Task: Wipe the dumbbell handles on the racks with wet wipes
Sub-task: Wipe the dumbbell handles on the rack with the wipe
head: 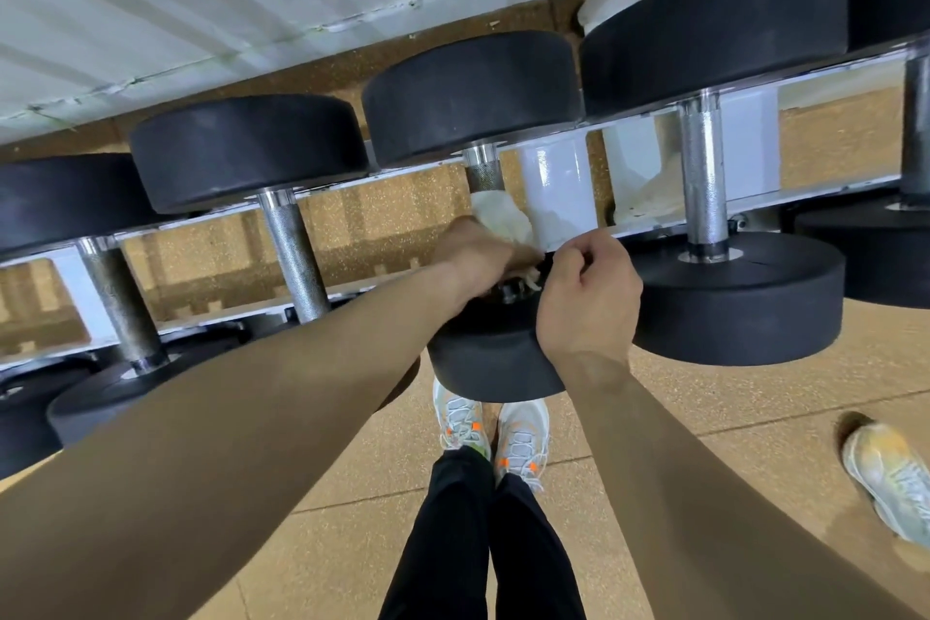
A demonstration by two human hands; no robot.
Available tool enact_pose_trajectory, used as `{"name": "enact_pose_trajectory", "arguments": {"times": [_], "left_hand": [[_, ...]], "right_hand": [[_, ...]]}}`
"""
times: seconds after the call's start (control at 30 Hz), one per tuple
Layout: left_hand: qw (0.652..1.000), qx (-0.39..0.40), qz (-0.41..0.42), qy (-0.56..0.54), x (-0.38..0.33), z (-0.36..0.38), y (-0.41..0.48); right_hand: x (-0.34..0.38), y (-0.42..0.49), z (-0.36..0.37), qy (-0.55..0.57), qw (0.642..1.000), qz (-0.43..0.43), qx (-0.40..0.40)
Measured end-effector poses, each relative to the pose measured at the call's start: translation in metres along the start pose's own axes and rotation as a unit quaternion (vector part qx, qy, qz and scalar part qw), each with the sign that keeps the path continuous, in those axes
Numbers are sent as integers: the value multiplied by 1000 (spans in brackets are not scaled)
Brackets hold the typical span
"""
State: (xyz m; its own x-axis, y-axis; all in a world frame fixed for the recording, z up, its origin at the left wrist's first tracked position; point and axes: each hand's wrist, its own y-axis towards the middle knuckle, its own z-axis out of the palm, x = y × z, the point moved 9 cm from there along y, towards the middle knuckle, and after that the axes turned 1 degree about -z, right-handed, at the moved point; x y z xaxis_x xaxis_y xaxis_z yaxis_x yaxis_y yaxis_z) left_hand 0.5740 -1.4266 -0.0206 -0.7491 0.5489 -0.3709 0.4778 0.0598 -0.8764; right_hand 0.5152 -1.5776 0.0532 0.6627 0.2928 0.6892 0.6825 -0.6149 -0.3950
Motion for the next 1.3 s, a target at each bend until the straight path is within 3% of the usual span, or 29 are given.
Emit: {"name": "enact_pose_trajectory", "arguments": {"times": [0.17, 0.23, 0.33, 0.4, 0.6, 0.67, 0.73, 0.83, 0.93, 1.07, 1.2, 1.3], "left_hand": [[972, -70, 7, -222, -39, -21, 9], [980, -62, 9, -191, -32, -16, 7], [1000, 7, 14, -13, -6, 4, -8], [999, 33, 0, 27, 6, 7, -7], [983, -28, 9, -179, -12, -4, 12], [958, -4, 2, -286, -24, -7, 17], [949, 55, 22, -310, -36, -9, 26], [951, 166, 67, -251, -31, 4, 17], [965, 229, 68, -112, 3, 26, 9], [983, 175, 63, -5, 10, 20, 8], [996, 53, 33, 64, 7, 14, -3], [999, -16, 32, -24, -7, 8, -5]], "right_hand": [[-2, 0, 1, -3, 1000, -7, -2], [-3, -1, 1, -3, 1000, -6, -5], [-1, 0, 1, -6, 1000, -5, -7], [-1, 0, 1, -6, 1000, -3, -8], [-2, 0, -1, -3, 1000, 0, -17], [-3, 0, 0, -2, 1000, 3, -17], [-3, 0, 0, -2, 1000, 1, -16], [-4, 0, -1, -4, 1000, 2, -18], [-2, 1, 0, -11, 1000, 1, -18], [-3, 0, -1, -11, 1000, 5, -18], [-3, 1, -2, -14, 1000, 6, -26], [-3, 0, -2, -15, 1000, 5, -27]]}}
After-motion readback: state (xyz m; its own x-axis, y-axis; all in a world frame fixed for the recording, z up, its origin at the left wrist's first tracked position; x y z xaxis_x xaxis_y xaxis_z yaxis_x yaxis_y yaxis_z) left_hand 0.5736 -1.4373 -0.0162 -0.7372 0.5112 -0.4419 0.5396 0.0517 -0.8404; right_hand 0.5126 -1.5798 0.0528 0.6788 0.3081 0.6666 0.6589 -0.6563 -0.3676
